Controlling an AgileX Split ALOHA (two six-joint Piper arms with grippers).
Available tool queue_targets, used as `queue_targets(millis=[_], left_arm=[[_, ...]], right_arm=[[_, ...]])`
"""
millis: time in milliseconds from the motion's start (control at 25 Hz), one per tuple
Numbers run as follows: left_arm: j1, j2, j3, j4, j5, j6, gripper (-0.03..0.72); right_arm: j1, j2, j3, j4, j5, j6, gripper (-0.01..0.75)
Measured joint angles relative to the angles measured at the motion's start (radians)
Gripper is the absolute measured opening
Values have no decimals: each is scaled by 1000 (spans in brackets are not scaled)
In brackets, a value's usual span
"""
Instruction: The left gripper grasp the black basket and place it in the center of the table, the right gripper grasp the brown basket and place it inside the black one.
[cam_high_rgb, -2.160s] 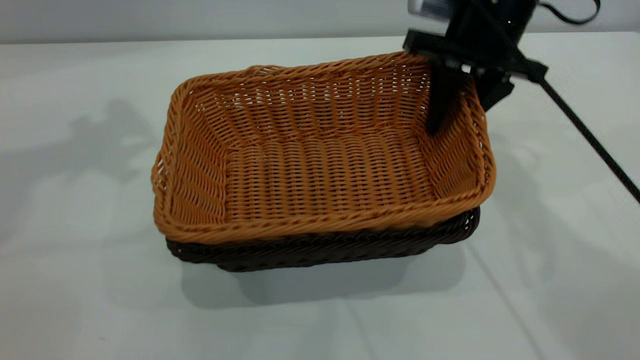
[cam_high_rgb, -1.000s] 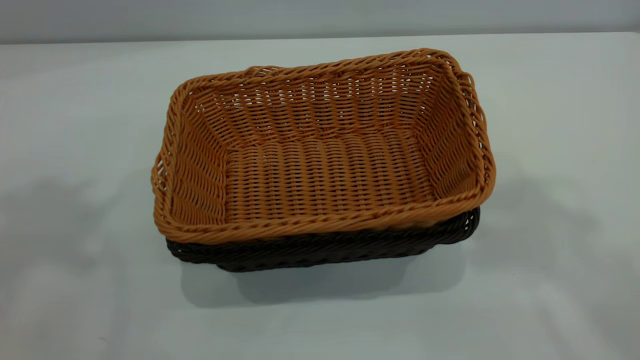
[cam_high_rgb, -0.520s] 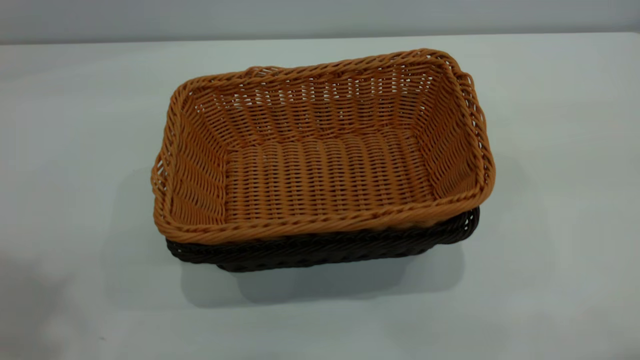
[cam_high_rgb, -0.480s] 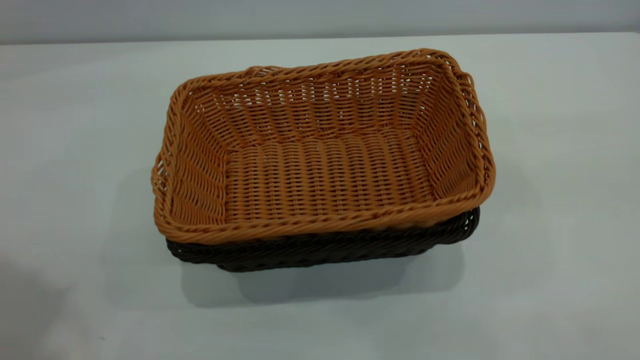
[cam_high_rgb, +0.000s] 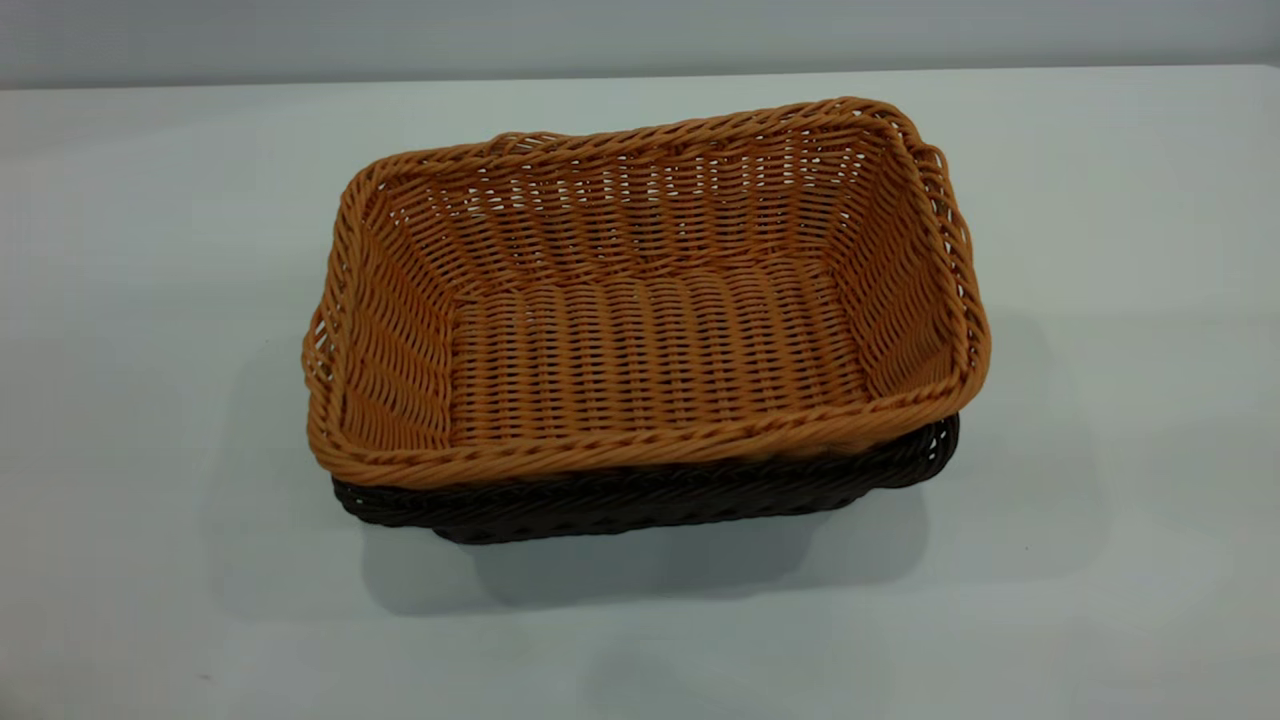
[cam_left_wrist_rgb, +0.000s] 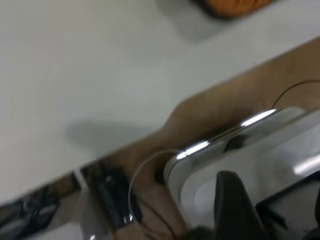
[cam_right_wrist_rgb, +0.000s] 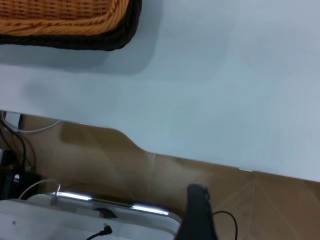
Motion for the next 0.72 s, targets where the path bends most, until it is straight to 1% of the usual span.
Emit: queue_targets(millis=[200, 360, 480, 640, 720], left_arm=[[0, -181, 125, 72, -50, -178, 349], [-7, -314, 143, 152, -55, -323, 349], [-35, -402, 143, 198, -57, -432, 349], [-65, -499, 143, 205, -57, -467, 349], [-65, -536, 143, 205, -57, -469, 349]], right_arm=[[0, 0, 0, 4, 0, 0, 489], [0, 0, 0, 5, 0, 0, 465], [0, 0, 0, 6, 0, 0, 449], [-7, -27, 1, 8, 0, 0, 427], [-53, -69, 1, 23, 1, 0, 417]])
